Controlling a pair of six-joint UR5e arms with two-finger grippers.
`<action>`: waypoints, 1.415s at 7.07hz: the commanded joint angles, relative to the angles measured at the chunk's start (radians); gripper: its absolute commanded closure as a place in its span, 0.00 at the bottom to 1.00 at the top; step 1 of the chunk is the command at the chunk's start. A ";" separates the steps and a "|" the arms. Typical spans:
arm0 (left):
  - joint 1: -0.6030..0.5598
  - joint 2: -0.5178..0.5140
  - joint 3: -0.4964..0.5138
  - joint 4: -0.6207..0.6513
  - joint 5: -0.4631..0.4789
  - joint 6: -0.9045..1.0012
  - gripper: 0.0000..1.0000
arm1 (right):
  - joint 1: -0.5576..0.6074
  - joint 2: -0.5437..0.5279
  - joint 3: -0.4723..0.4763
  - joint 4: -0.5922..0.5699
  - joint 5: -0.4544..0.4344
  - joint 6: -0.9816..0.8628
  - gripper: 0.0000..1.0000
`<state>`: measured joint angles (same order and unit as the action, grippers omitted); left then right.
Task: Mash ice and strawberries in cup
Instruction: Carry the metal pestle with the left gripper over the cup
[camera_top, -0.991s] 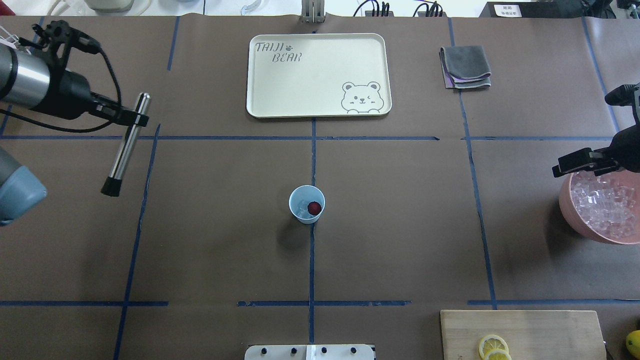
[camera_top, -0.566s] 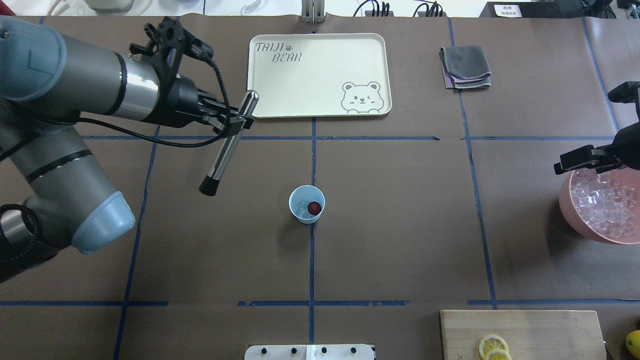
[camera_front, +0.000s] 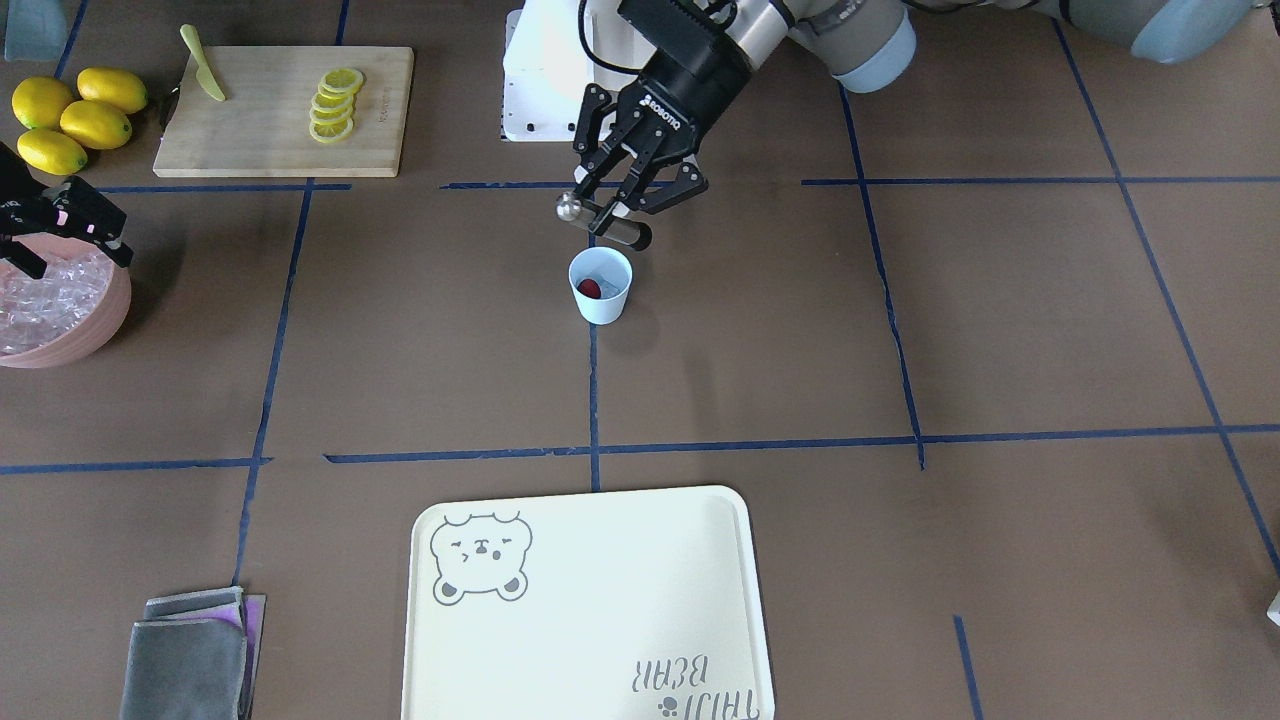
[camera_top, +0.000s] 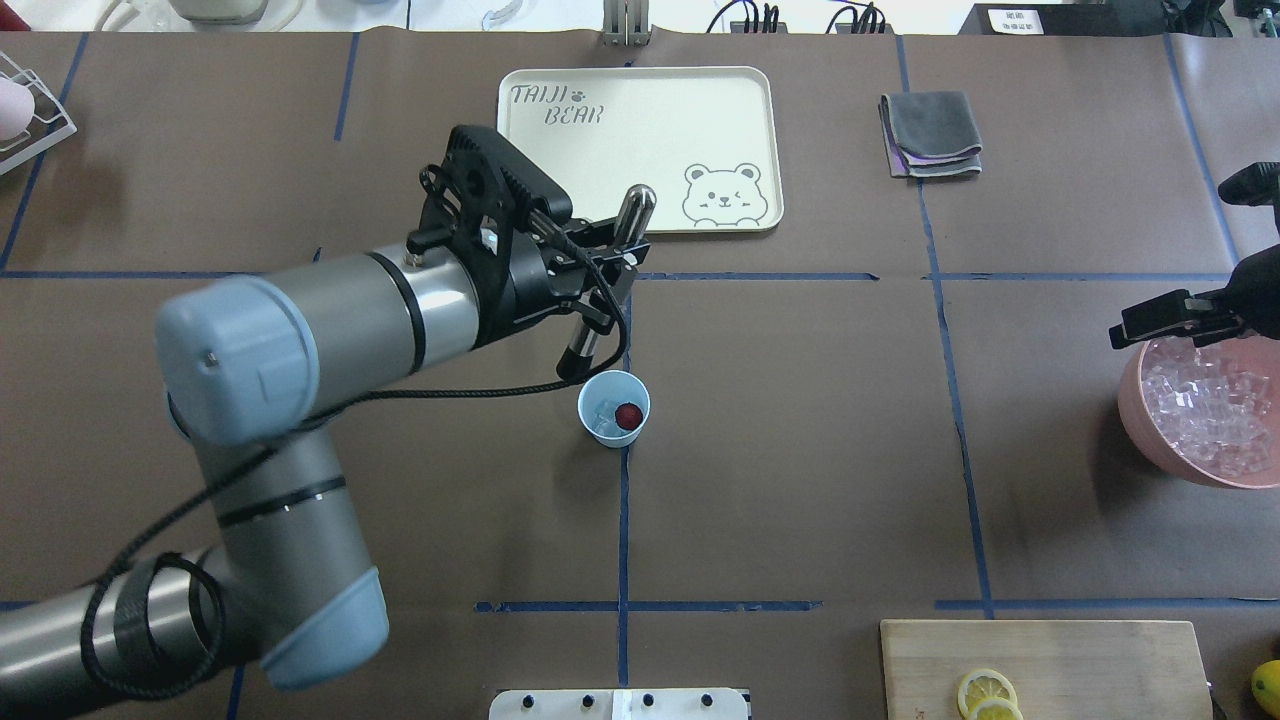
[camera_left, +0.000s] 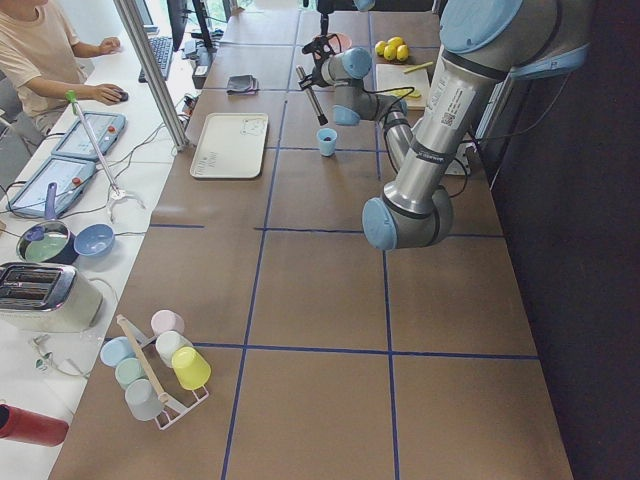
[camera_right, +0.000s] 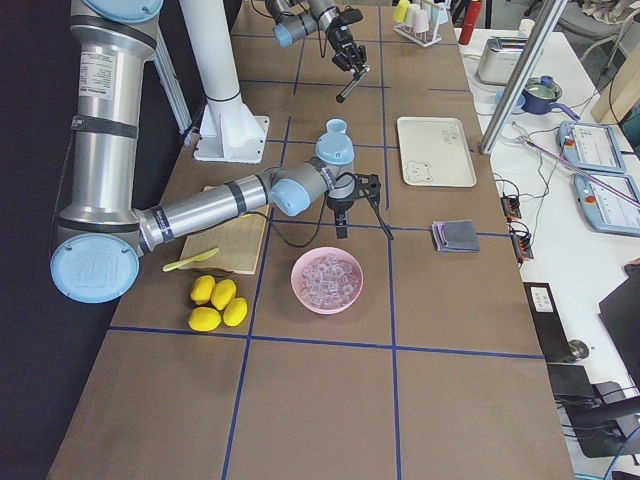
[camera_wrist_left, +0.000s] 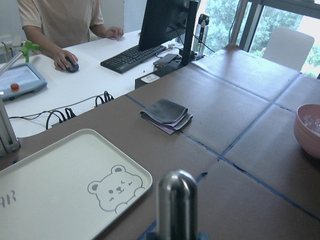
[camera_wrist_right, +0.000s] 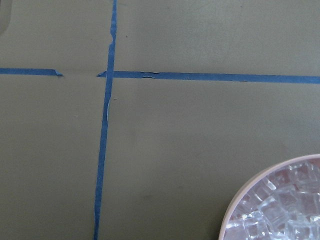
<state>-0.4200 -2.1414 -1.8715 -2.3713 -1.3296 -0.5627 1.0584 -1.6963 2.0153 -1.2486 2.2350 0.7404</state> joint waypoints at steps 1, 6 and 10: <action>0.124 0.021 0.060 -0.130 0.257 0.057 1.00 | 0.002 0.000 0.002 0.000 0.011 0.000 0.00; 0.141 -0.005 0.164 -0.204 0.265 0.096 1.00 | 0.012 -0.011 0.017 0.002 0.040 0.002 0.00; 0.155 0.005 0.202 -0.226 0.265 0.098 1.00 | 0.015 -0.011 0.017 0.002 0.043 0.002 0.00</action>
<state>-0.2677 -2.1391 -1.6723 -2.5931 -1.0646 -0.4650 1.0733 -1.7073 2.0338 -1.2471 2.2767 0.7429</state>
